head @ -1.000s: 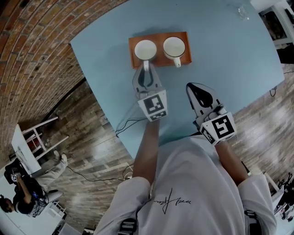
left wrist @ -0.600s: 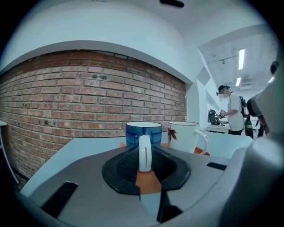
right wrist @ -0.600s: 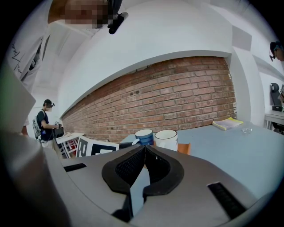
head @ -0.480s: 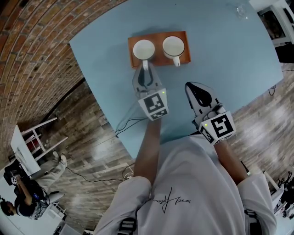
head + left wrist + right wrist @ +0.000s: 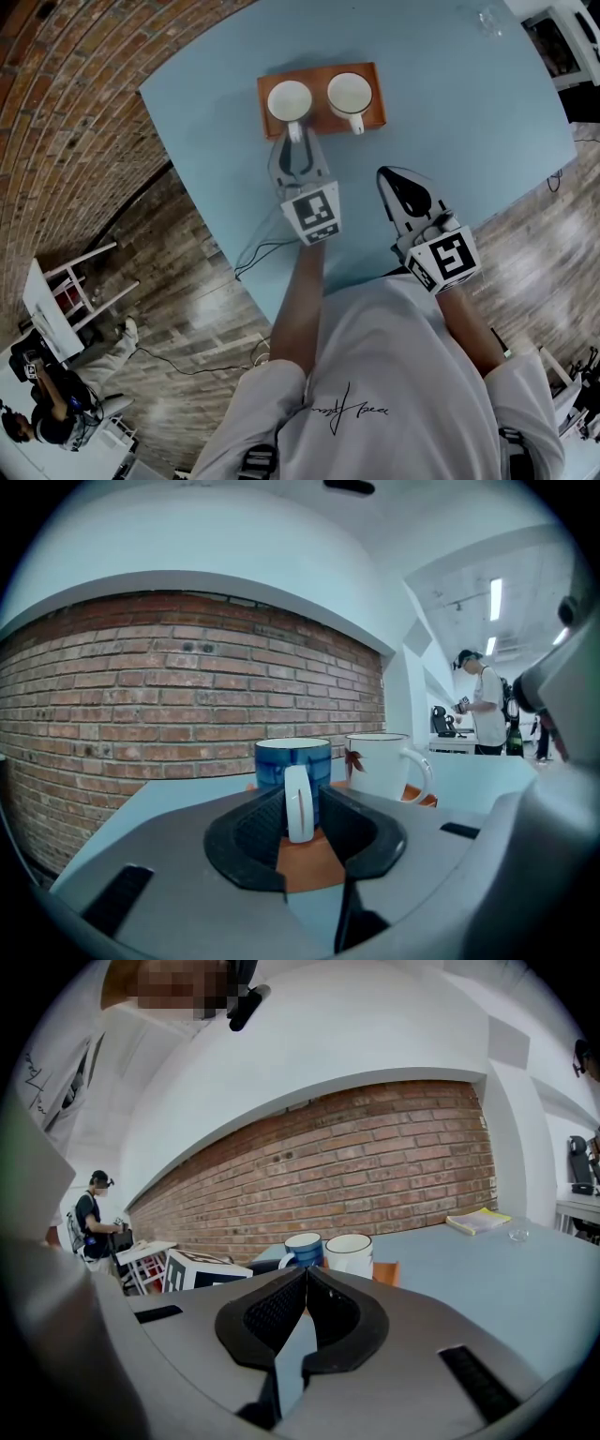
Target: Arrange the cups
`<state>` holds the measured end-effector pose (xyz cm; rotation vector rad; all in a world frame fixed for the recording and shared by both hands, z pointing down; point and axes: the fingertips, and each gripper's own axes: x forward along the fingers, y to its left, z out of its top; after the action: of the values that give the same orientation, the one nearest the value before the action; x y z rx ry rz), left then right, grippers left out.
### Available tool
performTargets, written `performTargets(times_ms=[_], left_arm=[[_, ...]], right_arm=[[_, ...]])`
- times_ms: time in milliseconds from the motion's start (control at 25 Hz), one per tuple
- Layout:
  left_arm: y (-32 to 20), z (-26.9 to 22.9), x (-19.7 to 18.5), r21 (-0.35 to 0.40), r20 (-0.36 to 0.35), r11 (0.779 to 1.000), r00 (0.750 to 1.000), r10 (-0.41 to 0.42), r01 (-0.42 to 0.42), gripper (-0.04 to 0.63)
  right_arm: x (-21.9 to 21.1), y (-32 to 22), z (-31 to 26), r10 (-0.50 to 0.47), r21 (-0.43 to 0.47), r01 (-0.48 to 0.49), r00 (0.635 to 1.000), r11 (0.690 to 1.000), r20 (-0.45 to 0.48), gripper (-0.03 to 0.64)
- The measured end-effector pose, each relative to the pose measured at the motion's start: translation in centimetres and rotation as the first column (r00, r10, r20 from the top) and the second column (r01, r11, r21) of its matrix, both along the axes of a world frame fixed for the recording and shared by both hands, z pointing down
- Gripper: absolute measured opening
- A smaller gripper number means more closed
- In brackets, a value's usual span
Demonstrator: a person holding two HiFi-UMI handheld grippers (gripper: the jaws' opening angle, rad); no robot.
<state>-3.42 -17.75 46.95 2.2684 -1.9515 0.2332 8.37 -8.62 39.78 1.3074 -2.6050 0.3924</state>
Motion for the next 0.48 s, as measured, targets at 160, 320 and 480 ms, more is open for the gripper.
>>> performTargets(times_ms=[160,320,480], left_arm=[[0.02,0.02,-0.01,0.002,0.005,1.0,1.0,0.015,-0.015,0.095],[0.0,-0.29,-0.38,0.009,0.009,1.0,1.0,0.011,-0.011,0.124],[0.05,-0.67,-0.71,0.016,0.007,1.0,1.0,0.011,-0.011,0.141]], right_arm=[[0.02,0.19,-0.04,0.004,0.0,-0.004,1.0,1.0,-0.001,0.021],[0.16,0.33,-0.23,0.01,0.003,-0.01,1.0,1.0,-0.002,0.021],[0.14,0.63,-0.4,0.014,0.005,-0.014,1.0,1.0,-0.003,0.021]])
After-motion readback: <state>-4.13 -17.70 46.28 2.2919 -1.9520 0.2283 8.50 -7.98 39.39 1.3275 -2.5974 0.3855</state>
